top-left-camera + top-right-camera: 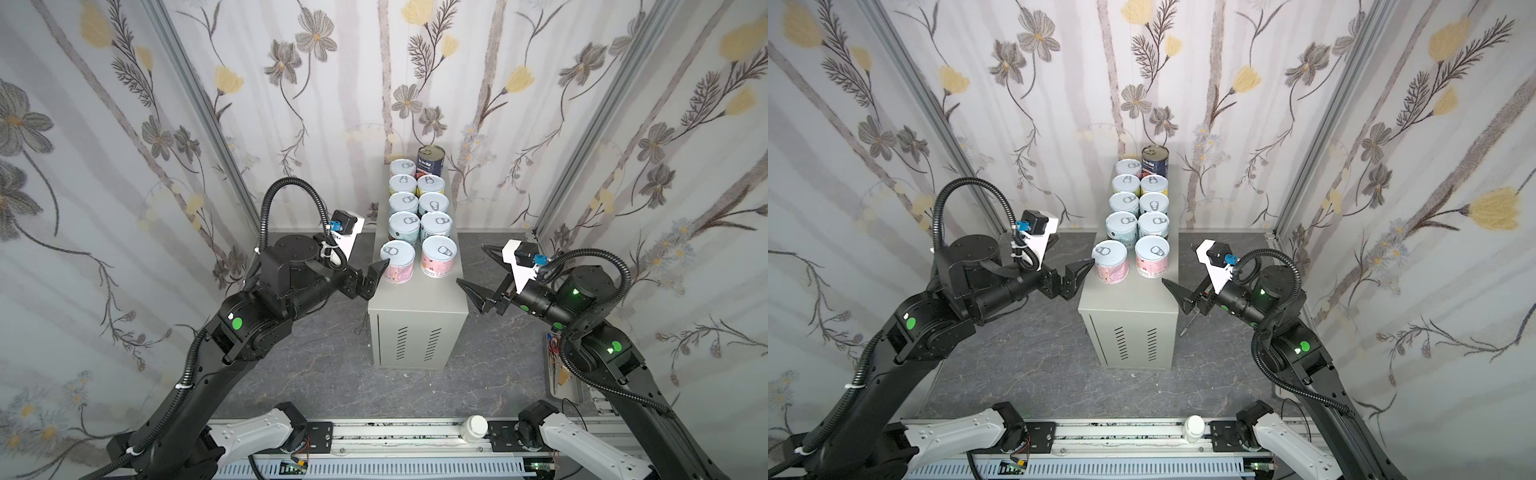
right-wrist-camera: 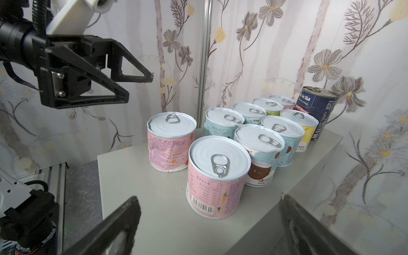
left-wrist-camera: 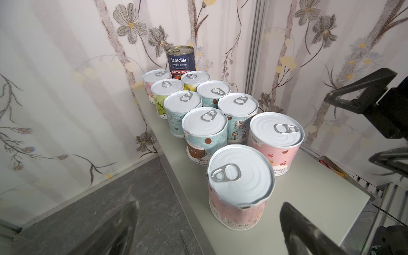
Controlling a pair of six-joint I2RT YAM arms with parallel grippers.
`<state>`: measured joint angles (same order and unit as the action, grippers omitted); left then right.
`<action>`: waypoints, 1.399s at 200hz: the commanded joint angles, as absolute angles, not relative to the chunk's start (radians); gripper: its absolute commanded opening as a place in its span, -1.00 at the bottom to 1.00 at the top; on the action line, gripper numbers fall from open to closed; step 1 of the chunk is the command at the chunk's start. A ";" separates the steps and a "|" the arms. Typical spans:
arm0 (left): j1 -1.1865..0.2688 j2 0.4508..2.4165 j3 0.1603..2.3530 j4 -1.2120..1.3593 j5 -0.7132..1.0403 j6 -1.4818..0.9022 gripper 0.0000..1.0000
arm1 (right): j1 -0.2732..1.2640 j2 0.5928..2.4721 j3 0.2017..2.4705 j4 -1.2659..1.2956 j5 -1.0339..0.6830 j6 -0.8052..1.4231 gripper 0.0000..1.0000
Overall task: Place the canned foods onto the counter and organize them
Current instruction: 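Bring both grippers to the two front pink cans from either side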
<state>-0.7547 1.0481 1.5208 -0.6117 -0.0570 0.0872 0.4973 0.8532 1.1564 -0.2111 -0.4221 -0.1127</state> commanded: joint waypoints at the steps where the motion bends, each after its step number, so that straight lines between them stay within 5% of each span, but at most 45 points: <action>1: -0.750 0.994 1.410 -0.432 -0.050 0.148 1.00 | 0.498 0.898 1.206 -0.233 -0.444 -0.133 0.94; 42: -0.726 0.950 1.271 -0.373 0.038 0.236 1.00 | 0.509 0.957 1.203 -0.231 -0.459 -0.102 0.99; 76: -0.690 0.936 1.215 -0.314 0.151 0.278 0.80 | 0.531 0.992 1.197 -0.230 -0.408 -0.137 0.99; 125: -0.671 0.972 1.182 -0.265 0.233 0.286 0.70 | 0.539 0.992 1.155 -0.176 -0.388 -0.133 0.84; 280: -0.655 1.058 1.202 -0.175 0.270 0.301 0.37 | 0.549 1.038 1.167 -0.134 -0.411 -0.141 0.59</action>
